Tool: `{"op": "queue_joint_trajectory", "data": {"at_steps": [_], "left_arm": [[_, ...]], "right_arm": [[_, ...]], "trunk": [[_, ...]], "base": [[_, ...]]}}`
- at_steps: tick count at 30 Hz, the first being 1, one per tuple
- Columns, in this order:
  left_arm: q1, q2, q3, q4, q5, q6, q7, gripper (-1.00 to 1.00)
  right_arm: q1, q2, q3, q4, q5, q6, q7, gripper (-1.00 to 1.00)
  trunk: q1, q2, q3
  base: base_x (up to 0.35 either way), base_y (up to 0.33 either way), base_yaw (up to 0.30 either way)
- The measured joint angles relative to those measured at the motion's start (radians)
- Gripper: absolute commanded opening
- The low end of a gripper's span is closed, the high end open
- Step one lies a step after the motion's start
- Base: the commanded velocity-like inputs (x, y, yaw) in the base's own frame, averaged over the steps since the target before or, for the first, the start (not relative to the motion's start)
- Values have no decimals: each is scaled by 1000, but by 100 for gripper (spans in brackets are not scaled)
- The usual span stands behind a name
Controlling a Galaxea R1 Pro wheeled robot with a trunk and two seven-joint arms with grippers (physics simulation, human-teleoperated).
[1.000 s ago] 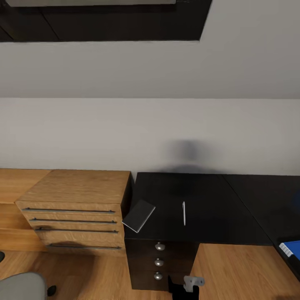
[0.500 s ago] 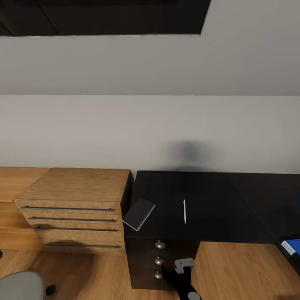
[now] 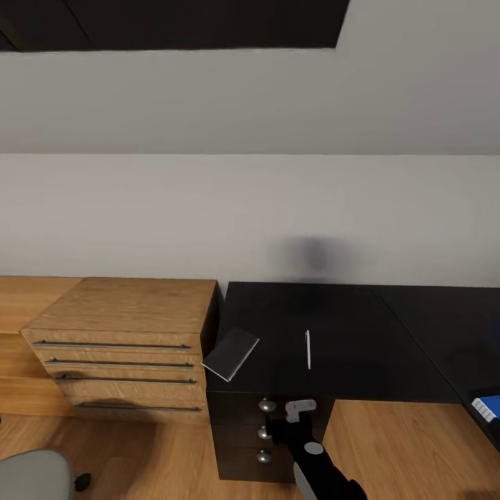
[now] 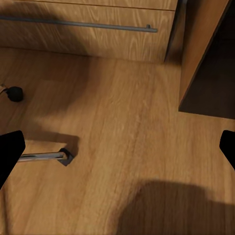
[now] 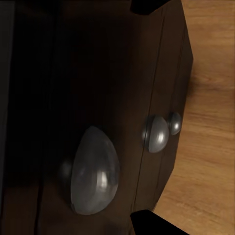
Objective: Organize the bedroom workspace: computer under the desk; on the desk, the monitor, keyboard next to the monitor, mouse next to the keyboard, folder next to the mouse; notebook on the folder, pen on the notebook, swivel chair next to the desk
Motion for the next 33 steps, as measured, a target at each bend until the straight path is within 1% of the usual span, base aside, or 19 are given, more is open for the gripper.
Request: {"op": "queue_joint_trajectory", "data": {"at_steps": [7,24,33], "left_arm": [[0,0,-4,0,-4,-1,-1,100],[0,1,-4,0,-1,-2,-2,100],[0,2,-3,0,-1,-2,-2,100]], "right_arm": [[0,-5,-4,-15,-6,20,2,100],[0,-1,1,-26,-6,25,0,100],[0,4,3,-54,-6,26,0,100]], "trunk": [[0,0,0],[-65,119,53],[-100,182,81]], "base": [[0,0,0],[0,0,0],[0,0,0]]}}
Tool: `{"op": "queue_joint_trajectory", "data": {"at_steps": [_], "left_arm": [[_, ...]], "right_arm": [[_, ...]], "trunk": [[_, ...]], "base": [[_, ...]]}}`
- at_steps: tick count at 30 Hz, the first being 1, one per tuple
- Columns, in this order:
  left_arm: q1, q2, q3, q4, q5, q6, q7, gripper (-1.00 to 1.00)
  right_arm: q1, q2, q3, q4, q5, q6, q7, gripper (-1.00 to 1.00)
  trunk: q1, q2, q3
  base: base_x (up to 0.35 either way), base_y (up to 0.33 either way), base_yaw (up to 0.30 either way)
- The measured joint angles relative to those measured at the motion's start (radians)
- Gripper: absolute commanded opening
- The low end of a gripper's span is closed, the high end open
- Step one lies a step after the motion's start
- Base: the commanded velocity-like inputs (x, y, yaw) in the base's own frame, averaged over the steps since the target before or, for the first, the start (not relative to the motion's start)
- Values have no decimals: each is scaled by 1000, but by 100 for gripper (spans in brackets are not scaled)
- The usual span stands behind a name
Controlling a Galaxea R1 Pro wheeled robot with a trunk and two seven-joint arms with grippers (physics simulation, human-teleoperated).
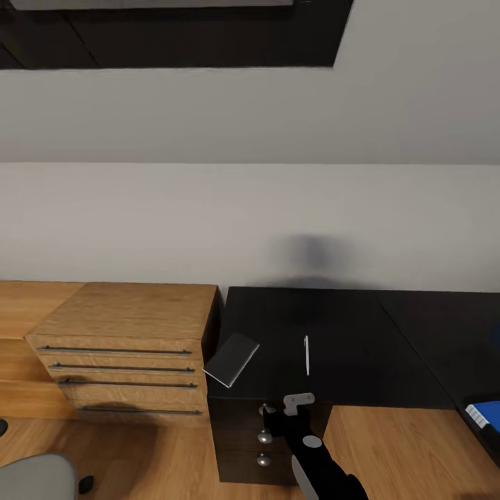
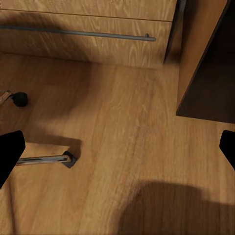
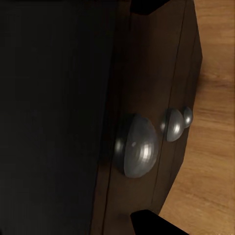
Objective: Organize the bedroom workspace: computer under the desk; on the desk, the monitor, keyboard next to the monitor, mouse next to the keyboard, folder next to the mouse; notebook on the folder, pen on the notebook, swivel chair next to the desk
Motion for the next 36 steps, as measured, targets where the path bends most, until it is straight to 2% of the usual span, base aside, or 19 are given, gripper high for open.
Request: {"op": "queue_joint_trajectory", "data": {"at_steps": [2,10,18,22,29,33,36], "left_arm": [[0,0,0,0,0,0,0,100],[0,0,-3,0,-1,-2,0,100],[0,1,-3,0,0,-3,0,100],[0,1,-3,0,0,-3,0,100],[0,1,-3,0,0,-2,0,100],[0,2,-3,0,0,-2,0,100],[0,2,-3,0,0,-2,0,100]], "right_arm": [[0,0,-1,-1,0,0,0,100],[0,-1,-4,2,0,0,1,100],[0,-1,-1,-3,0,1,0,100],[0,-1,0,-41,0,8,-1,100],[0,-1,2,-283,4,218,-4,100],[0,1,3,-465,7,383,-9,100],[-2,5,3,-527,7,434,-25,100]], "trunk": [[-8,14,6],[-8,14,6],[-7,14,6],[-8,14,6],[-8,14,6],[-8,14,6],[-8,14,6]], "base": [[0,0,0],[-12,0,0],[-261,0,0],[-100,0,0],[-16,0,0],[-2,0,0],[34,6,0]]}}
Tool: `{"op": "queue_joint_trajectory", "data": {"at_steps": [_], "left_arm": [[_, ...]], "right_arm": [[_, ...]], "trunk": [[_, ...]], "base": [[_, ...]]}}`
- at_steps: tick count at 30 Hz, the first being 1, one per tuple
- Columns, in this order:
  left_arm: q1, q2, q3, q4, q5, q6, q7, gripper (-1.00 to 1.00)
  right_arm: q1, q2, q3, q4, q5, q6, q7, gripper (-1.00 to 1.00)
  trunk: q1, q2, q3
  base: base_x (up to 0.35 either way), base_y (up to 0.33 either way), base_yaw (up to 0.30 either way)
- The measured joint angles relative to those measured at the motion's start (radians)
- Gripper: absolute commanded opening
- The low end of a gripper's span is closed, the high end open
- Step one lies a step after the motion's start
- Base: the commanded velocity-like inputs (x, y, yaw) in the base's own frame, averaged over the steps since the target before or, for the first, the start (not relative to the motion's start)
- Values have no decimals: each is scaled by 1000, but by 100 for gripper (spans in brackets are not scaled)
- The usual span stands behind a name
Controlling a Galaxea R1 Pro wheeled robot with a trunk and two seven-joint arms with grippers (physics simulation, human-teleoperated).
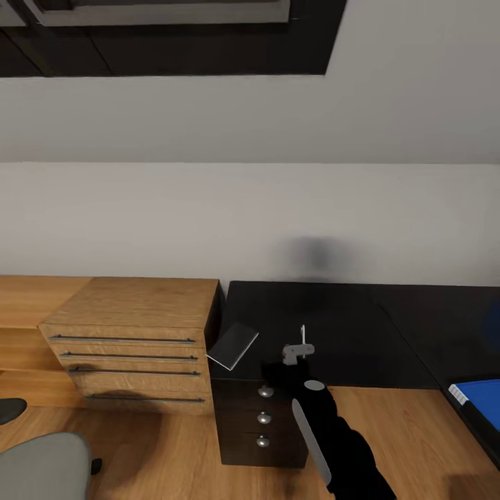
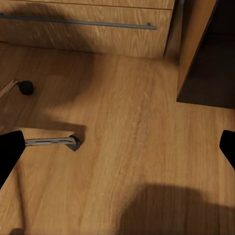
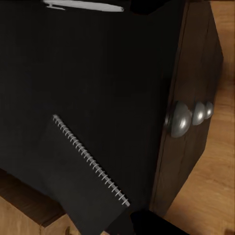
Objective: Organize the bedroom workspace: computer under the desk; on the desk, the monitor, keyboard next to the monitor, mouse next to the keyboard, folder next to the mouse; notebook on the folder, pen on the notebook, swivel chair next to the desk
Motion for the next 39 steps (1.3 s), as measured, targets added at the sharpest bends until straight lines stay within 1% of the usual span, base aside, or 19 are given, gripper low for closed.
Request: {"op": "queue_joint_trajectory", "data": {"at_steps": [2,5,7,8,10,13,15,16,18,19,22,24,27,32,39], "left_arm": [[0,0,0,0,-1,0,0,100],[0,0,-1,0,-1,0,0,100],[0,0,0,0,-1,1,0,100],[0,0,0,0,-1,1,0,100],[0,0,0,0,-1,1,0,100],[0,0,0,0,-1,1,0,100],[0,0,0,0,-1,2,0,100],[0,0,0,0,-1,2,0,100],[0,0,0,0,-1,3,0,100],[0,0,0,0,-1,3,0,100],[0,0,0,0,-2,2,0,100],[0,0,0,0,-2,2,0,100],[0,0,0,0,-3,2,0,100],[0,0,0,0,-3,3,0,100],[0,0,-1,0,-3,2,-1,100]], "right_arm": [[-1,2,2,-30,-1,19,-15,100],[-2,3,15,-41,-2,26,-18,100],[-1,0,36,-44,-4,26,-16,100],[-1,-2,53,-42,-6,23,-12,100],[0,-4,72,-31,-9,15,-7,100],[1,-5,83,-6,-22,0,-1,100],[1,-5,86,6,-33,-10,0,100],[1,-5,87,18,-46,-23,1,100],[1,-5,90,45,-57,-49,3,100],[1,-5,91,57,-59,-61,3,100],[1,-5,93,106,-64,-130,4,100],[1,-5,93,122,-65,-170,4,100],[1,-5,94,132,-66,-198,4,100],[1,-6,94,137,-66,-213,3,100],[1,-10,93,136,-66,-219,1,100]], "trunk": [[0,0,0],[0,0,0],[0,0,0],[0,0,0],[0,0,0],[0,0,0],[0,0,-1],[0,0,-1],[0,0,-3],[0,0,-3],[0,0,-6],[0,0,-7],[0,0,-11],[0,0,-16],[-1,0,-23]], "base": [[183,54,0],[253,66,0],[258,33,0],[233,21,0],[204,12,0],[184,6,21],[156,3,106],[118,2,156],[68,1,191],[39,1,212],[22,0,215],[9,0,213],[5,0,212],[64,0,211],[268,0,161]]}}
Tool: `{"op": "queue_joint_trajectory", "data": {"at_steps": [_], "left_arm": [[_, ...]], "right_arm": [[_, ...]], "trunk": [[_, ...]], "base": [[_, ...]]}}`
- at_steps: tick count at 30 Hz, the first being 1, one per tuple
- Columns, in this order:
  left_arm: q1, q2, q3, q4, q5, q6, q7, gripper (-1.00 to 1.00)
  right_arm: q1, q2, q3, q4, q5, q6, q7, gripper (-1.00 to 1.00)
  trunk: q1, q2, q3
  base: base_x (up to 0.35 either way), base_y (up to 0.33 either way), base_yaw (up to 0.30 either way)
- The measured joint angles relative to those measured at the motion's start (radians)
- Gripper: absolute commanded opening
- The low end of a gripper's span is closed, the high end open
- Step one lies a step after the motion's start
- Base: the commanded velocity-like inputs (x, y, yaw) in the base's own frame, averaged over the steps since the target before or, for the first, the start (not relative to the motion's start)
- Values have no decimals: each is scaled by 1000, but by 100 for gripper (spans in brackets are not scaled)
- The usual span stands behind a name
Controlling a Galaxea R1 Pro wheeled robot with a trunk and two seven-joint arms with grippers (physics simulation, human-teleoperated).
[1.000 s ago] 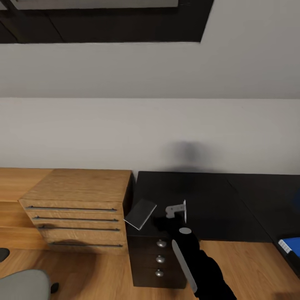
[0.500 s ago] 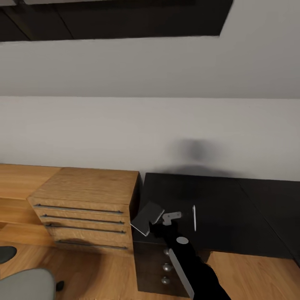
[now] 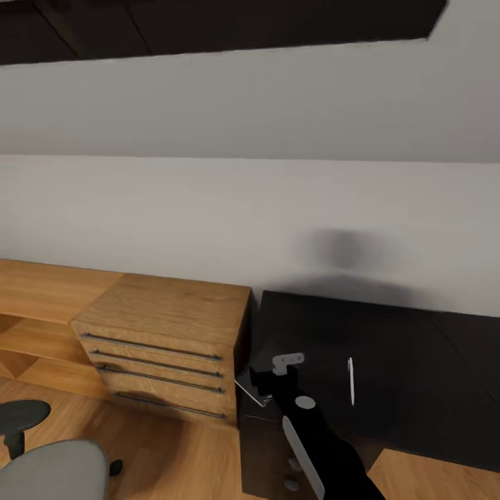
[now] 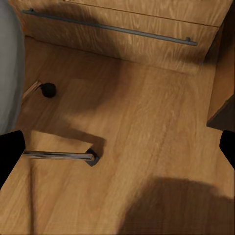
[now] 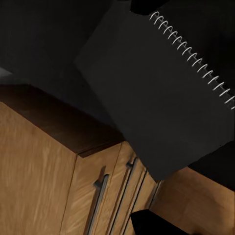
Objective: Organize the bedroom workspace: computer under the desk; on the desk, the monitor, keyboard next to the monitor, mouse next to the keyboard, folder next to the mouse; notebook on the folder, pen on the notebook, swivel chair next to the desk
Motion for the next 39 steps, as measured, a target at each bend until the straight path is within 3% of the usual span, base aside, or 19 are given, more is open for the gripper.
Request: {"op": "queue_joint_trajectory", "data": {"at_steps": [3,8,23,39], "left_arm": [[0,0,0,0,0,0,0,100],[0,0,0,0,0,0,0,100],[0,0,0,0,1,0,1,100],[0,0,0,0,2,-1,1,100]], "right_arm": [[0,-3,-1,-3,2,-1,-1,100],[0,-30,0,-7,2,0,-6,100],[0,-53,0,-4,-2,5,-22,100],[0,-55,7,19,0,4,-21,100]], "trunk": [[0,0,-1],[0,0,-1],[0,0,-2],[0,0,-2]], "base": [[238,0,42],[71,0,11],[131,0,1],[107,22,0]]}}
